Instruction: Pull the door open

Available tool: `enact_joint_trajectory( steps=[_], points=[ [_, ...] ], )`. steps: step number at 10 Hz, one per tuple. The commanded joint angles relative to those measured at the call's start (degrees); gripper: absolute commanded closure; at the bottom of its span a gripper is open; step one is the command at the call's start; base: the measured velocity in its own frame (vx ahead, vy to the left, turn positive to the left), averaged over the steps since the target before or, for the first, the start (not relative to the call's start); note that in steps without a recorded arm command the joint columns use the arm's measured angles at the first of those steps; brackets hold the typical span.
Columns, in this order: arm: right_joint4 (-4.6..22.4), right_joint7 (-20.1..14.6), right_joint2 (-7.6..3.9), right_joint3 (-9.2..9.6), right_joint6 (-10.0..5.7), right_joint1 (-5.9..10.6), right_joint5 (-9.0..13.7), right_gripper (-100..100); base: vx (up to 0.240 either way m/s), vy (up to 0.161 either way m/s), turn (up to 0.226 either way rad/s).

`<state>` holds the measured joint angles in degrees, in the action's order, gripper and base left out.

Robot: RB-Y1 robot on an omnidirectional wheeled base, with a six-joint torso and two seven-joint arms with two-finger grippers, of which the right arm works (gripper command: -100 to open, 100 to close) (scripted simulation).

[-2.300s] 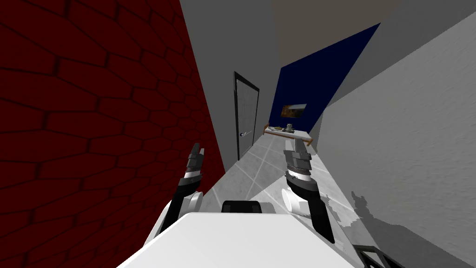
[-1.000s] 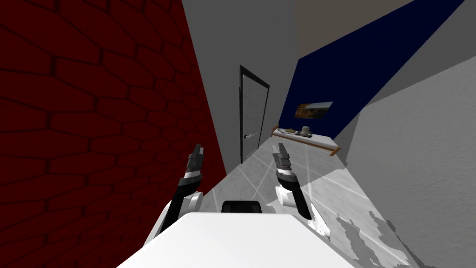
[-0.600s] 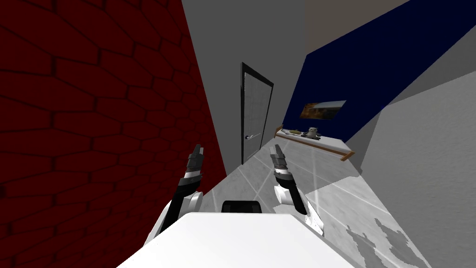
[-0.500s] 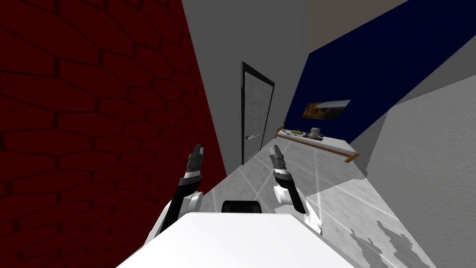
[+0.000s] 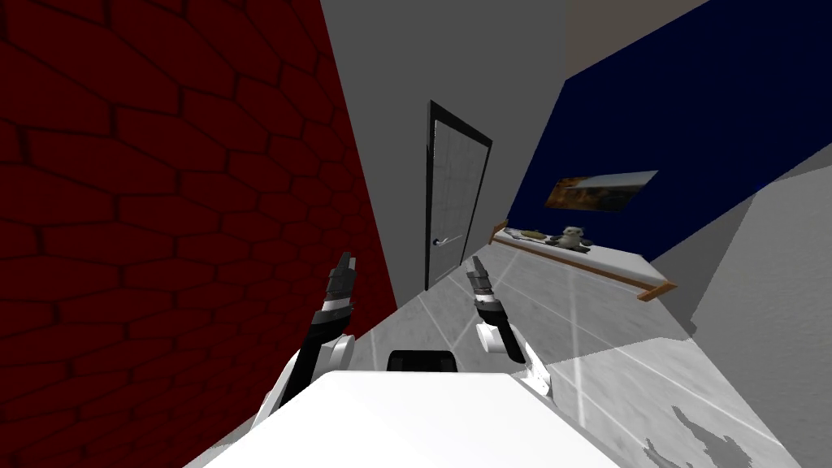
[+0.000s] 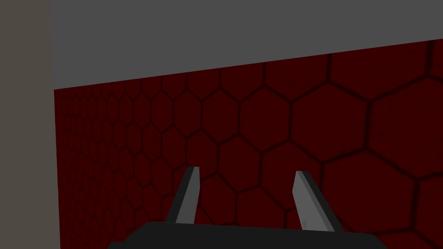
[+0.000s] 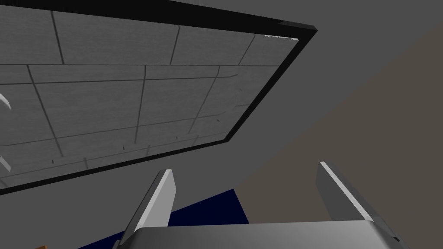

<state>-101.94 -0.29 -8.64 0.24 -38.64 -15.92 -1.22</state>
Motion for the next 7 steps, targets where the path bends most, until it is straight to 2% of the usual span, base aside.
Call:
enact_joint_trajectory(
  steps=[1, 3, 4, 7],
  points=[
    [2.83, -0.72, -0.61, 0.48, -0.54, 0.76, 0.1, -100, 0.073, -0.083, 0.144],
    [6.06, -1.65, -1.5, 0.9, -0.83, 2.06, 0.3, -100, 0.088, -0.115, 0.123],
    [6.25, -1.65, -1.5, 0.9, -0.83, 2.06, 0.3, -100, 0.064, -0.066, 0.052],
    [11.27, -3.08, -2.85, 1.55, -1.28, 4.07, 0.61, -100, 0.054, -0.053, 0.119]
  ],
)
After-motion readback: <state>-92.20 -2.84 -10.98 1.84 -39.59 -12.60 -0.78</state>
